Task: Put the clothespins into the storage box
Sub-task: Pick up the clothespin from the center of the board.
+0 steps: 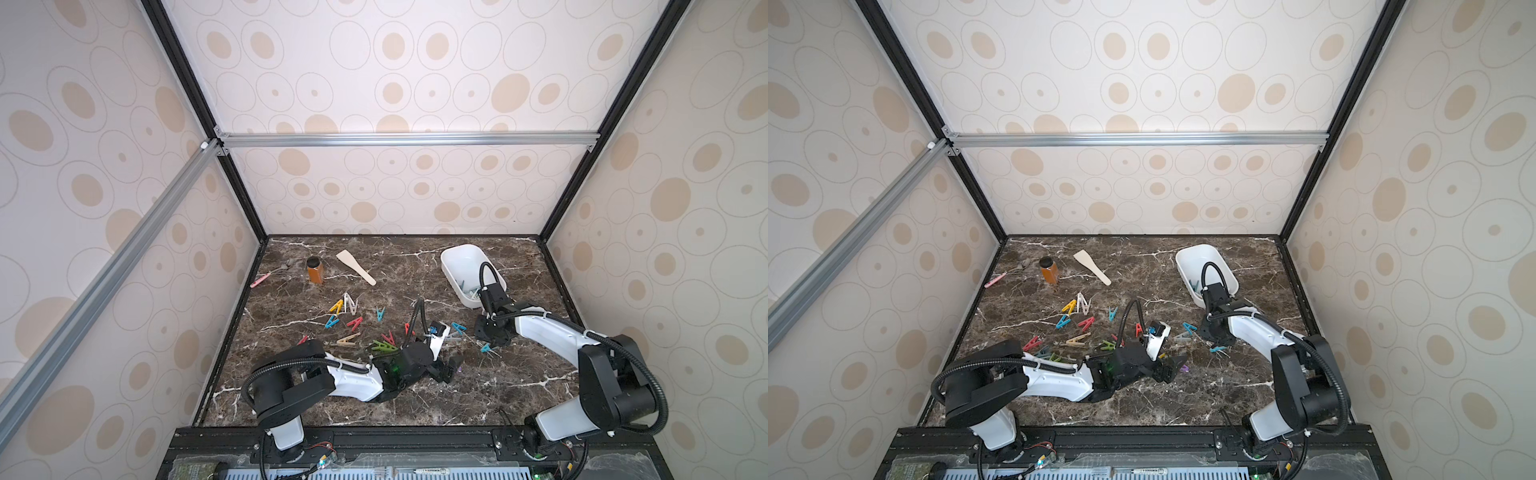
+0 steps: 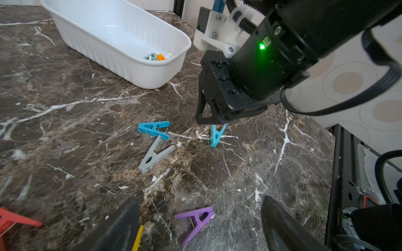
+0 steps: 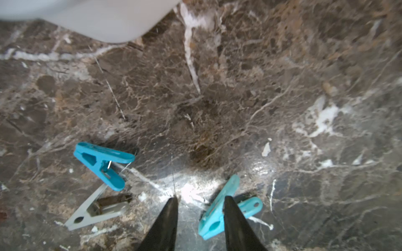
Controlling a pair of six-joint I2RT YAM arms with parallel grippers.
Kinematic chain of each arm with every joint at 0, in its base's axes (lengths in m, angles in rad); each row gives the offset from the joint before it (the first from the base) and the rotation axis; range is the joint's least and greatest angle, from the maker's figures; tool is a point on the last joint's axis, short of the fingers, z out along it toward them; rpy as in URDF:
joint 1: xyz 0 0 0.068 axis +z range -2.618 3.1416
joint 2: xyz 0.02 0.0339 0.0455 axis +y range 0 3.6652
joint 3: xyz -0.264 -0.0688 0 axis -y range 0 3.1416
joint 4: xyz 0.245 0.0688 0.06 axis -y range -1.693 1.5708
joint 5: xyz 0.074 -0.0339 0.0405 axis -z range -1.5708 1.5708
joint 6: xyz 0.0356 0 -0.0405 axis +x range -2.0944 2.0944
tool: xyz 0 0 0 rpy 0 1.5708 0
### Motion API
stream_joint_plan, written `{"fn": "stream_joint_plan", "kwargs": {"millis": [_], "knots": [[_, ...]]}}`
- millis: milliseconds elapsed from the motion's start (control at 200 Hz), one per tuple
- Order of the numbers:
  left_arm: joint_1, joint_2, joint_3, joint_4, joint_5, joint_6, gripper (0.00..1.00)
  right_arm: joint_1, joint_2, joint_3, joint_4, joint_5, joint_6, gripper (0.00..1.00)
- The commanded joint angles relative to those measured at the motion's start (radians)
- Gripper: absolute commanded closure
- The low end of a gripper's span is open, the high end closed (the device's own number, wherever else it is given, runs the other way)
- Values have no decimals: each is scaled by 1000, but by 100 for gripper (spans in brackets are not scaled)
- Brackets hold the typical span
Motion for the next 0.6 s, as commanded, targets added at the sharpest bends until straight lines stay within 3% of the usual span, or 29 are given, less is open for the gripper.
{"fn": "stream_joint_plan", "kwargs": {"millis": [0, 320, 590], "knots": [[-5, 1, 33, 34, -4, -14, 13, 1, 0, -34, 23, 24, 39, 63], [-6, 10, 40, 19, -10, 7, 13, -3, 37, -49, 41, 43, 29, 69], [-6, 1, 31, 17, -24, 4, 13, 4, 73, -27, 51, 26, 5, 88]]}}
